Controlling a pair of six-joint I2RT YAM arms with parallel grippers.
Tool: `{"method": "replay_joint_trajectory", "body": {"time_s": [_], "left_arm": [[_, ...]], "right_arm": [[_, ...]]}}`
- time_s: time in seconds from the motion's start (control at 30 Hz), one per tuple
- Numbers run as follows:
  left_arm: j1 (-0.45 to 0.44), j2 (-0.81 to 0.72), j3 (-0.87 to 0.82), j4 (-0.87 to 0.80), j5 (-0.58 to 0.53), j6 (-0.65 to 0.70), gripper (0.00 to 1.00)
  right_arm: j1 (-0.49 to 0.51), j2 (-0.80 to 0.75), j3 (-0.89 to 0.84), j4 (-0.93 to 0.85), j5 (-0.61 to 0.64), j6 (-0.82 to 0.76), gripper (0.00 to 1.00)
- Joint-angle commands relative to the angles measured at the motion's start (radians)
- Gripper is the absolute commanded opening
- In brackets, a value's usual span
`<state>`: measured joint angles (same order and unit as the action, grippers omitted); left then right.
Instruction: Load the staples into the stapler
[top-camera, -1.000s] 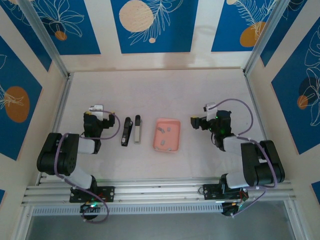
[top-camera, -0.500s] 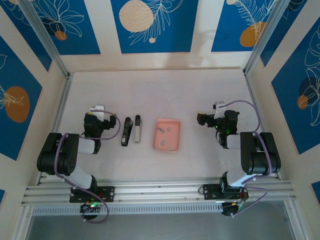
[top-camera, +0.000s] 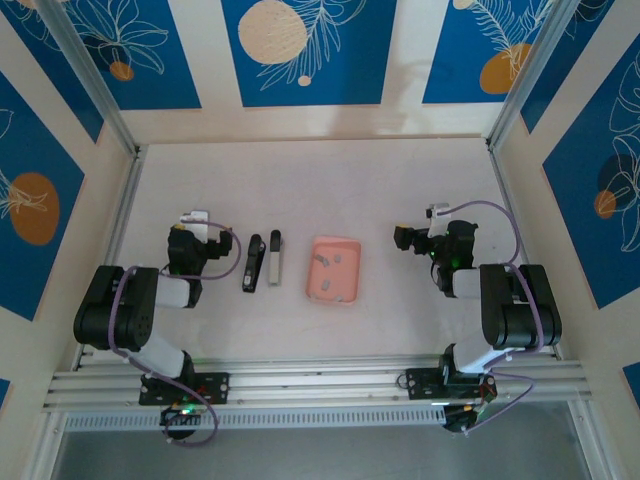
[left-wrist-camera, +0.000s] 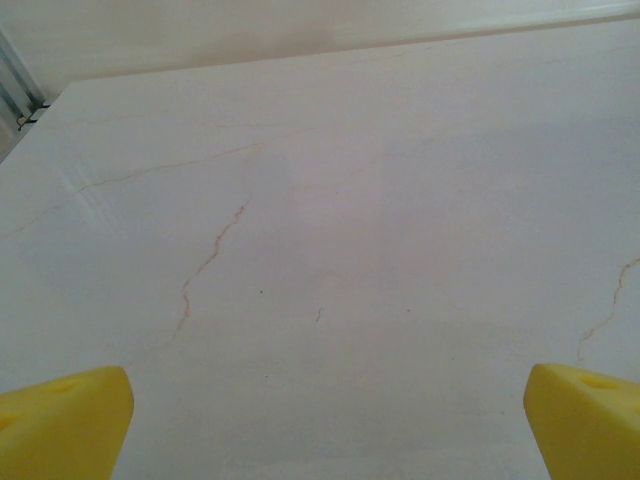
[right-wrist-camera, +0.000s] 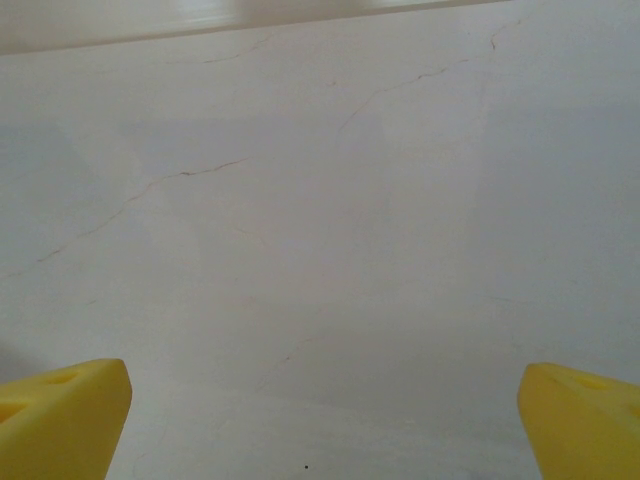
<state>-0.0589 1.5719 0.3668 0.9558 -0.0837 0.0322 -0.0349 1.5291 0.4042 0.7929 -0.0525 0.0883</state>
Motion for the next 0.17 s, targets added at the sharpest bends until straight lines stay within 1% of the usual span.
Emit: {"method": "replay_joint_trajectory", "body": {"time_s": [0.0,0.13], "left_arm": [[0.006,-0.009,0.000,-0.006,0.021,-0.011,1.00],[0.005,-0.010,-0.004,-0.003,0.018,-0.009,1.00]], "right_arm": [[0.002,-0.006,0.014,0.009,0.011,0.007,0.99],[0.002,-0.006,0.014,0.009,0.011,0.006,0.99]]}}
